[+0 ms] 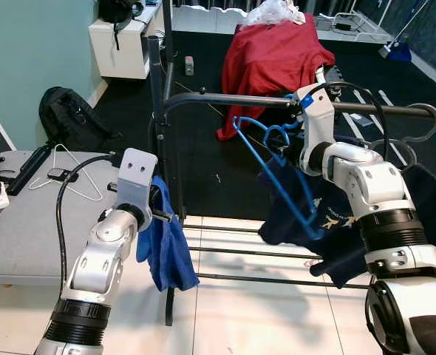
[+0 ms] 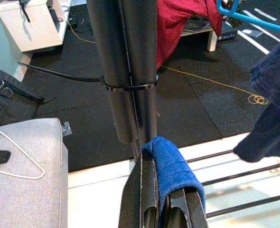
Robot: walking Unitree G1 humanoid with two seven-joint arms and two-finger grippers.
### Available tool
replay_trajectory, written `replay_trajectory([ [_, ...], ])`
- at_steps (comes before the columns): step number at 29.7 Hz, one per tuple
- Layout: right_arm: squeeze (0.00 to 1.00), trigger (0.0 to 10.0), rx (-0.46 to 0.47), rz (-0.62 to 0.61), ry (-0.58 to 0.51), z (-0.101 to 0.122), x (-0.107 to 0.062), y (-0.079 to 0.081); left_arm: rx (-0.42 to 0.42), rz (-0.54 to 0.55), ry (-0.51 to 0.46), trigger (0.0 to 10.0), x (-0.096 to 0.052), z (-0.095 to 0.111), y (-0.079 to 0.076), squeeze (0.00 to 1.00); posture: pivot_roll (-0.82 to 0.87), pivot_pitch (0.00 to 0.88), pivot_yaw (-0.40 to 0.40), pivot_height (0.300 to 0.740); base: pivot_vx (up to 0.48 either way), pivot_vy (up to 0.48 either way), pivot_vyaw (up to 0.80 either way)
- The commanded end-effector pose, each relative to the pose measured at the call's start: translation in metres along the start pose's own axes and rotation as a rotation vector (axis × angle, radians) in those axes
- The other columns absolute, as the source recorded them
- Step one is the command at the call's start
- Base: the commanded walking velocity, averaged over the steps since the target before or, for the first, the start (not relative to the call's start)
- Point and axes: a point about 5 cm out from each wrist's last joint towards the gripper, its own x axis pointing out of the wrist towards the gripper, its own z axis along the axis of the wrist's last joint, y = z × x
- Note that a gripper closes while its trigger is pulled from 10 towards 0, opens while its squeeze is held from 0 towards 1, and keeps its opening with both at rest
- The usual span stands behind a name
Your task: Hang hanger
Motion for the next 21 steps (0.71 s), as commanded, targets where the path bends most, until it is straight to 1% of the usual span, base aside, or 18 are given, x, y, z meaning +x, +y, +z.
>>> replay_trajectory([
  [1, 0.00, 1.6, 0.000, 0.001, 0.005, -0.0008, 0.0011, -0.0008, 0.018, -0.001, -0.009, 10.0, 0.0011, 0.0037, 0.0028, 0.00, -0.06, 0.182, -0.030, 0.740, 0.000, 0.000, 0.00],
  [3, 0.00, 1.6, 0.000, 0.001, 0.005, -0.0008, 0.0011, -0.0008, 0.018, -0.001, -0.009, 10.0, 0.0011, 0.0037, 0.0028, 0.00, -0.06, 0.182, -0.030, 0.740, 0.000, 0.000, 0.00],
  [4, 0.00, 0.1, 0.001, 0.001, 0.005, -0.0010, 0.0011, -0.0008, 0.018, -0.002, -0.010, 10.0, 0.0012, 0.0038, 0.0027, 0.00, -0.06, 0.181, -0.030, 0.740, 0.000, 0.000, 0.00],
  [5, 0.00, 0.0, 0.001, 0.001, 0.005, -0.0014, 0.0009, -0.0008, 0.018, -0.003, -0.010, 10.0, 0.0011, 0.0038, 0.0026, 0.00, -0.06, 0.178, -0.030, 0.740, 0.000, 0.000, 0.00],
  [15, 0.00, 0.0, -0.002, 0.004, 0.004, -0.0018, -0.0001, 0.0000, 0.022, -0.008, -0.010, 10.0, 0.0003, 0.0044, 0.0020, 0.00, -0.05, 0.178, -0.026, 0.740, 0.000, 0.000, 0.00],
  [17, 0.00, 0.0, -0.019, 0.005, -0.008, 0.0025, -0.0036, 0.0020, 0.027, -0.012, -0.012, 10.0, -0.0002, 0.0056, 0.0022, 0.00, -0.05, 0.185, -0.024, 0.740, 0.000, 0.000, 0.00],
  [20, 0.00, 0.0, -0.019, 0.005, -0.008, 0.0025, -0.0036, 0.0020, 0.027, -0.012, -0.012, 10.0, -0.0002, 0.0056, 0.0022, 0.00, -0.05, 0.185, -0.024, 0.740, 0.000, 0.000, 0.00],
  [21, 0.00, 0.0, -0.028, 0.009, -0.021, 0.0076, -0.0074, 0.0043, 0.030, -0.014, -0.012, 10.0, -0.0006, 0.0061, 0.0024, 0.00, -0.05, 0.192, -0.023, 0.740, 0.000, 0.000, 0.00],
])
